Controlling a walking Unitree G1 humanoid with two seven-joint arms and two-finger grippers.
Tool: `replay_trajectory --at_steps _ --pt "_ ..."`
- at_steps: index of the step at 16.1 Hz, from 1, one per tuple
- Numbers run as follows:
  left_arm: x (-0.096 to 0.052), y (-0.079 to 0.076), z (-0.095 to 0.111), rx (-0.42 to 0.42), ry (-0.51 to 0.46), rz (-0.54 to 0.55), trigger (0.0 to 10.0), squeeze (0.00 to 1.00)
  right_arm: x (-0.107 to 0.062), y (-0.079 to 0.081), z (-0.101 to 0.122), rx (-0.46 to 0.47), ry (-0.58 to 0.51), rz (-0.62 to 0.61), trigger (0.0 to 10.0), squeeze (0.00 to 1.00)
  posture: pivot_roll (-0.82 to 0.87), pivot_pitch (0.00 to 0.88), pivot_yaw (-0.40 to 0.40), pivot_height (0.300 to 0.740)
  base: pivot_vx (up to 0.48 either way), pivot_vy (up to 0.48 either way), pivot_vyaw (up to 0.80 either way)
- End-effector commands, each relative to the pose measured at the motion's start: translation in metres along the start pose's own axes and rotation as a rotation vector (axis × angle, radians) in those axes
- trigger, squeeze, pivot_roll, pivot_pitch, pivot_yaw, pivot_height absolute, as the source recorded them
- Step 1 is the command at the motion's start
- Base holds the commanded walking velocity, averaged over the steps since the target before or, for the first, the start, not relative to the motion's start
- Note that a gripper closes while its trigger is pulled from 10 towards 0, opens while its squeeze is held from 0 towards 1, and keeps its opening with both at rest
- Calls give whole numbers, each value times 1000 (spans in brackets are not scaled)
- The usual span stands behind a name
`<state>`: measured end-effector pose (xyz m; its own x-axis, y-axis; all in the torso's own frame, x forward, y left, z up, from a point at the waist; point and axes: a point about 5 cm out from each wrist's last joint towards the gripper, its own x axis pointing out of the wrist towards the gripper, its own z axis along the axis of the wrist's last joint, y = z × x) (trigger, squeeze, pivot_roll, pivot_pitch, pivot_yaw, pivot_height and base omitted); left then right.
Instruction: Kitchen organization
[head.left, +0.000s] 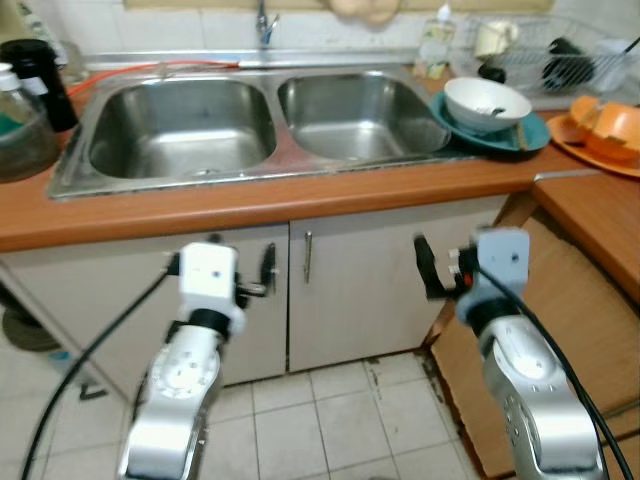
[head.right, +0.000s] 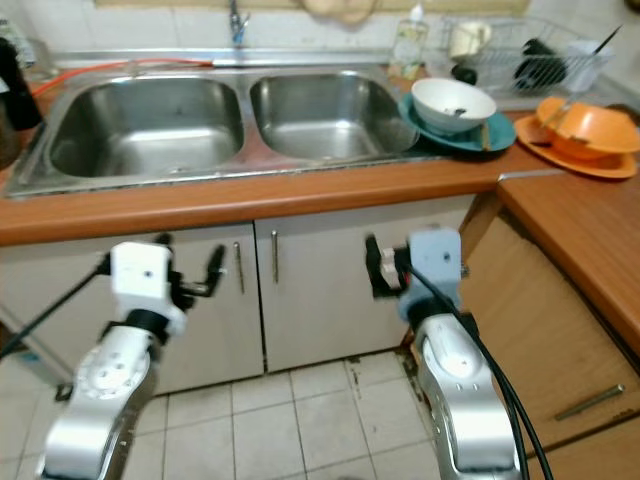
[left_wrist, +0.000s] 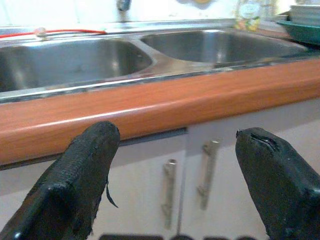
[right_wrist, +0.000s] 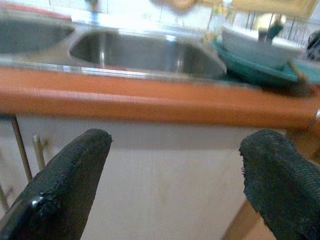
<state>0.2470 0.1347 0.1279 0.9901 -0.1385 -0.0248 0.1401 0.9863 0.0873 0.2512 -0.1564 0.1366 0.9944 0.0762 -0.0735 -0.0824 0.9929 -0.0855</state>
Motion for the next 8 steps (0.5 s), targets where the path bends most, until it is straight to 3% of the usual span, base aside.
replay_trajectory --at_steps 1,5,8 --pt "1 1 0 37 8 5 10000 0 1 1 3 -12 -10 3 10000 1000 -67 0 -24 740 0 -480 0" --pt "3 4 -2 15 21 35 10000 0 0 2 2 -18 1 7 10000 1000 -70 0 -21 740 0 -480 0" --pt "1 6 -3 -14 24 69 10000 0 0 3 2 -30 6 8 10000 1000 -70 0 -23 740 0 0 0"
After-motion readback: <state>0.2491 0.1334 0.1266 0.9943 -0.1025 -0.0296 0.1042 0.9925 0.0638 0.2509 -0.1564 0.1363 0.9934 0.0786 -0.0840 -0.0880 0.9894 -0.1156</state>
